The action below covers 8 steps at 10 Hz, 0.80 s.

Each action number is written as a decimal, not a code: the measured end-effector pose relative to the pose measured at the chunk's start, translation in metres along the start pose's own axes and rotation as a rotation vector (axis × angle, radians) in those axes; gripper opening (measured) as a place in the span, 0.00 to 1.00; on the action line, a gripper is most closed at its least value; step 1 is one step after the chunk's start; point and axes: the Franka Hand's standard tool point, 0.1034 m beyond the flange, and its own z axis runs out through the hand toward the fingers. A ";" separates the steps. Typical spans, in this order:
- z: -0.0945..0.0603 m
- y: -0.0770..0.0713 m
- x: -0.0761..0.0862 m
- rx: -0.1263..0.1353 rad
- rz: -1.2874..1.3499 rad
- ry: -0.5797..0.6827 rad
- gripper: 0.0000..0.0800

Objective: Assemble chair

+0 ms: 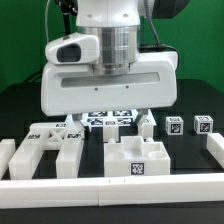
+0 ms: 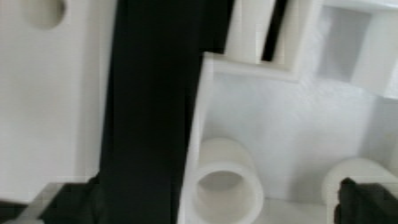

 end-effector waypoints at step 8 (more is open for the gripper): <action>0.034 -0.013 -0.011 -0.010 0.083 -0.012 0.81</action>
Offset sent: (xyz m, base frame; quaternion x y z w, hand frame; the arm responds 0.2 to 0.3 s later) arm 0.0000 0.0000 0.0000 0.0000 0.0000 0.0000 1.0000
